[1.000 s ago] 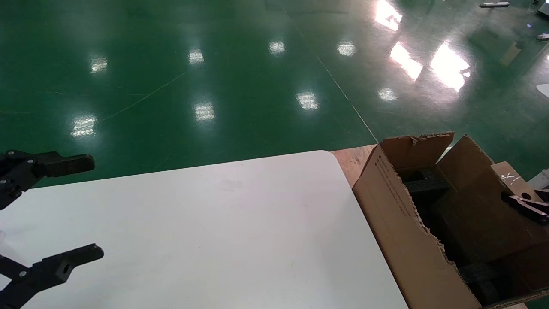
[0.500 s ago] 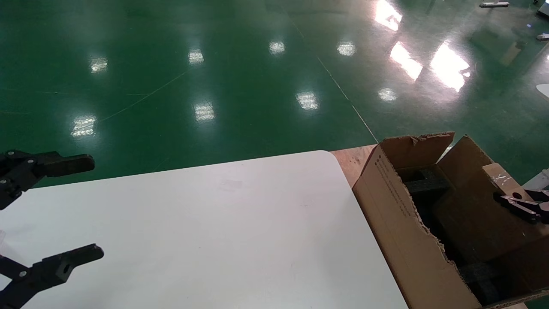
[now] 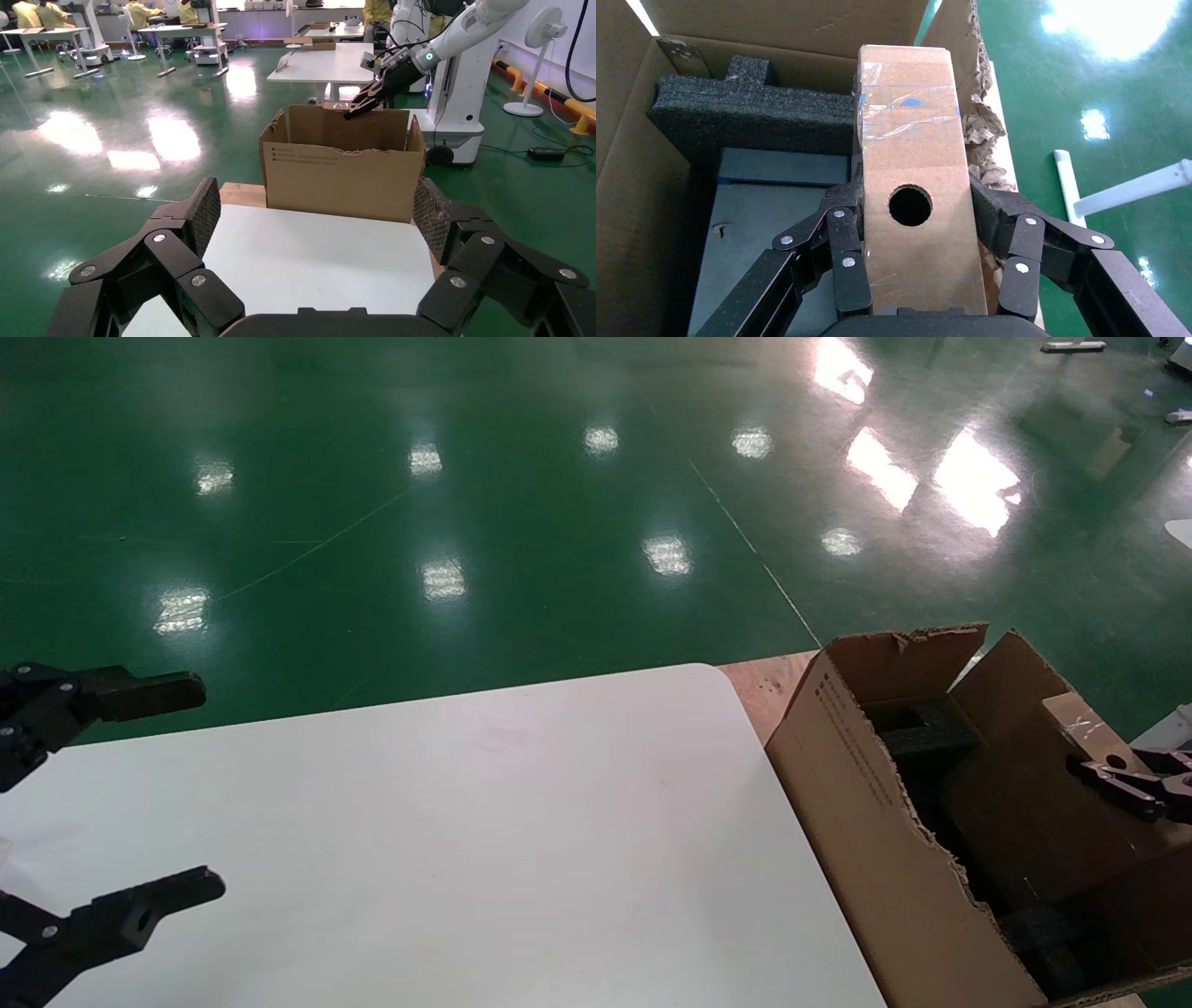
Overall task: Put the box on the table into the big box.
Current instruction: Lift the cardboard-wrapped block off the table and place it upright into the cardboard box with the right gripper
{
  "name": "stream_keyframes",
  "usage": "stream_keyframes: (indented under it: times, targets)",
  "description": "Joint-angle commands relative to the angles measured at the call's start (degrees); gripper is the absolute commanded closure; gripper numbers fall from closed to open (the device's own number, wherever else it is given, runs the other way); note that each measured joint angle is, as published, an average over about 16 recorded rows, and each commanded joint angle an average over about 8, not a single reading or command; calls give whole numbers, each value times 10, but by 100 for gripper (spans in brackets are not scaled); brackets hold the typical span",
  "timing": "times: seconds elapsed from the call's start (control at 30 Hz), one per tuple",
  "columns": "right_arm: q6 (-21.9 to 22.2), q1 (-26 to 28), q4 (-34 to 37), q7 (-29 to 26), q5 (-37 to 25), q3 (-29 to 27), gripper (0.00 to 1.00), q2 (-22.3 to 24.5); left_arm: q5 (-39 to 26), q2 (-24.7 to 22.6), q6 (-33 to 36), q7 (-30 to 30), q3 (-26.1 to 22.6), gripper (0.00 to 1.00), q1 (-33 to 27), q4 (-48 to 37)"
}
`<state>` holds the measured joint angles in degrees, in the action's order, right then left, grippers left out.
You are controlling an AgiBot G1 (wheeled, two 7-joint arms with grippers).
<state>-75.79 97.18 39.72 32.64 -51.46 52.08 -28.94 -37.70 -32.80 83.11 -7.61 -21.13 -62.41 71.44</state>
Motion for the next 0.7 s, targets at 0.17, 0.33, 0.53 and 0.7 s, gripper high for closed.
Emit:
stream_keyframes:
  times: [0.17,0.33,0.53,0.7]
  targets:
    - [5,-12,-3,-3,-2,-6,100,1,0,0,0,0,0,0,0,0]
    - [11,-28,-3,-3,-5,-13,100,-1,0,0,0,0,0,0,0,0]
    - [22,-49,-8,-5,-6,-23,100,-2,0,0,0,0,0,0,0,0]
    - [31,-66,-17,-8,-6,-32,100,-3,0,0,0,0,0,0,0,0]
